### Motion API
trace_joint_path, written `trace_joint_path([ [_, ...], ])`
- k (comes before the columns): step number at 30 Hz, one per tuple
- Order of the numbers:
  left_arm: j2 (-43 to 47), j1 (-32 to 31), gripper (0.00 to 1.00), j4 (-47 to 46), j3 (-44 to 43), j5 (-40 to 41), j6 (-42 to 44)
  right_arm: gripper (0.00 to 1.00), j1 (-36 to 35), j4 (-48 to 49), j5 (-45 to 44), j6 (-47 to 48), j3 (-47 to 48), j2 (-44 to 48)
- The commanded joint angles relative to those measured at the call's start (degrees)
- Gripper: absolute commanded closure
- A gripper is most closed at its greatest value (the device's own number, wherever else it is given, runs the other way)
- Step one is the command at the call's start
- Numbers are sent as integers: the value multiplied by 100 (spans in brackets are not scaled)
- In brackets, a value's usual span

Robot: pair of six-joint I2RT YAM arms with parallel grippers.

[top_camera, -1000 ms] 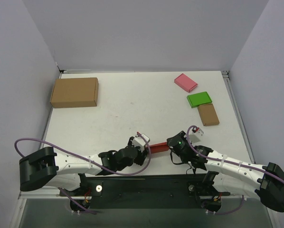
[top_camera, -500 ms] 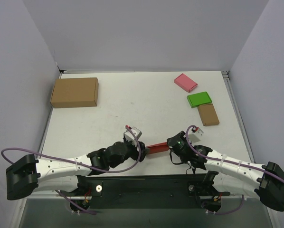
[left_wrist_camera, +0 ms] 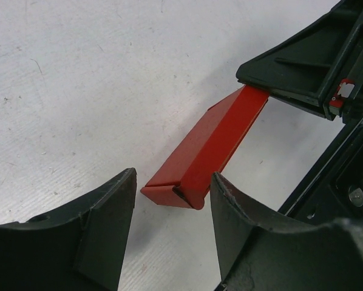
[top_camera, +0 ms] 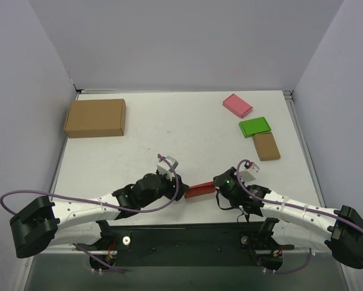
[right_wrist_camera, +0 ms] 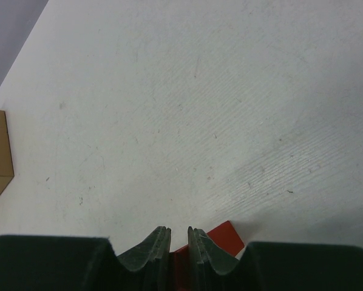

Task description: Fold the paper box

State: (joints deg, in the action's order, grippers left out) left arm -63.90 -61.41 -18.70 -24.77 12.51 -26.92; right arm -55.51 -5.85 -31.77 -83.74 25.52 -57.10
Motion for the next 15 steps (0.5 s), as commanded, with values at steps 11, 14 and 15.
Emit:
trace_joint_path([
  [11,-158,41,52,-486,227,-249,-103,83,-74,-549,-57,113,58,-170],
  [14,-202,41,55,-503,298,-258,-103,83,-74,-549,-57,113,67,-179],
  [15,-219,32,57,-521,315,-267,-103,83,-83,-549,-49,113,67,-179],
])
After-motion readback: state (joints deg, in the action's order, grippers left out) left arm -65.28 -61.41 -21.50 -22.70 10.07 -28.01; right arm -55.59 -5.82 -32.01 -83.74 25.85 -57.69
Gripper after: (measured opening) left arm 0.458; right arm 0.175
